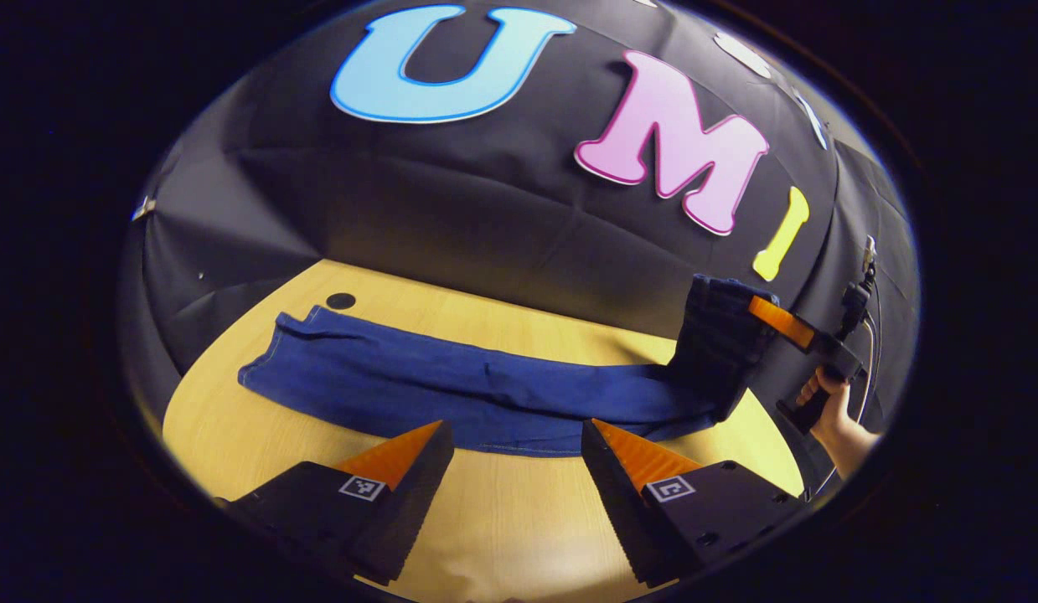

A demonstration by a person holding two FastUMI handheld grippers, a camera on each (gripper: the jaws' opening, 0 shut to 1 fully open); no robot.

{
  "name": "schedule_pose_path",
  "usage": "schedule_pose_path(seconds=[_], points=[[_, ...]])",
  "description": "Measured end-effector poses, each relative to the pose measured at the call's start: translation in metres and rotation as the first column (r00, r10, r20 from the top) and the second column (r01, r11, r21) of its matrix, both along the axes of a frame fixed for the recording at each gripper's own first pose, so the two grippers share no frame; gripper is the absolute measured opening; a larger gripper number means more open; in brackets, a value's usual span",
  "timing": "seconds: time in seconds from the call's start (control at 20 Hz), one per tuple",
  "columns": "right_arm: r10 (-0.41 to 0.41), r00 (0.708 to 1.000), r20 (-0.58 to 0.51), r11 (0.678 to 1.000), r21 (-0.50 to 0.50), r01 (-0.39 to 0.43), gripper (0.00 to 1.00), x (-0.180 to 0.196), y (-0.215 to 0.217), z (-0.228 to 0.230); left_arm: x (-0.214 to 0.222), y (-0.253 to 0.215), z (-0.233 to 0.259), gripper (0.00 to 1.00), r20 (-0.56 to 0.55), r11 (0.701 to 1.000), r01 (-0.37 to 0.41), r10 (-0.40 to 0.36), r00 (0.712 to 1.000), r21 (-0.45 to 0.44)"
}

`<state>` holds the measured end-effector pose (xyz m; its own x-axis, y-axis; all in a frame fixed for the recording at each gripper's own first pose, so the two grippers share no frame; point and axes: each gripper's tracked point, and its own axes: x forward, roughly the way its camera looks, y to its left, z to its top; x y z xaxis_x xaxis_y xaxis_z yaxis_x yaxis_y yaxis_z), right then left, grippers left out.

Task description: Grasp the waist and the cuffs of the jeans and fold them to make the two legs overlap; first hold the waist and fold one-third of the jeans toward the cuffs, then hold the cuffs and fold the remaining one-third in the same direction to finish folding.

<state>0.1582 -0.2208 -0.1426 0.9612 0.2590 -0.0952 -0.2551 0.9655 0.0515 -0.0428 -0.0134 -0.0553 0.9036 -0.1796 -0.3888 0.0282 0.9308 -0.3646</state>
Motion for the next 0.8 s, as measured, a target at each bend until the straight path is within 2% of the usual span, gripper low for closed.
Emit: schedule_pose_path(seconds=[0.1, 0.15, 0.2, 0.3, 0.45, 0.55, 0.65, 0.75, 0.8], points=[[0.071, 0.997, -0.011, 0.996, -0.056, -0.071, 0.04, 0.005, 0.002, -0.022, 0.005, 0.020, -0.014, 0.97, 0.005, 0.999, -0.043, 0.043, 0.999, -0.008], [0.096, 0.995, -0.022, 0.992, -0.075, -0.098, 0.05, 0.009, -0.001, -0.034, 0.009, 0.030, -0.020, 0.94, 0.011, 0.998, -0.063, 0.064, 0.998, -0.016], [0.115, 0.992, -0.042, 0.989, -0.086, -0.118, 0.05, 0.008, 0.003, -0.037, 0.012, 0.042, -0.026, 0.97, 0.017, 0.996, -0.081, 0.082, 0.997, -0.026], [0.128, 0.988, -0.091, 0.986, -0.096, -0.137, 0.05, 0.021, 0.002, -0.060, 0.018, 0.066, -0.035, 0.97, 0.024, 0.992, -0.123, 0.124, 0.992, -0.026], [0.148, 0.976, -0.161, 0.979, -0.119, -0.168, 0.05, 0.036, 0.024, -0.104, 0.025, 0.117, -0.049, 0.96, 0.021, 0.974, -0.226, 0.226, 0.974, 0.001], [0.184, 0.959, -0.216, 0.973, -0.099, -0.209, 0.15, 0.037, 0.031, -0.119, 0.032, 0.152, -0.052, 0.96, 0.037, 0.958, -0.286, 0.285, 0.958, 0.019], [0.199, 0.943, -0.266, 0.970, -0.085, -0.229, 0.56, 0.023, 0.045, -0.140, 0.043, 0.190, -0.060, 0.96, 0.034, 0.939, -0.339, 0.338, 0.941, 0.054], [0.193, 0.939, -0.286, 0.971, -0.079, -0.224, 0.98, 0.009, 0.046, -0.145, 0.058, 0.219, -0.075, 0.96, -0.007, 0.935, -0.343, 0.345, 0.938, 0.085], [0.189, 0.939, -0.288, 0.975, -0.059, -0.215, 0.96, 0.004, 0.042, -0.137, 0.066, 0.235, -0.082, 0.96, -0.016, 0.934, -0.340, 0.343, 0.939, 0.113]])
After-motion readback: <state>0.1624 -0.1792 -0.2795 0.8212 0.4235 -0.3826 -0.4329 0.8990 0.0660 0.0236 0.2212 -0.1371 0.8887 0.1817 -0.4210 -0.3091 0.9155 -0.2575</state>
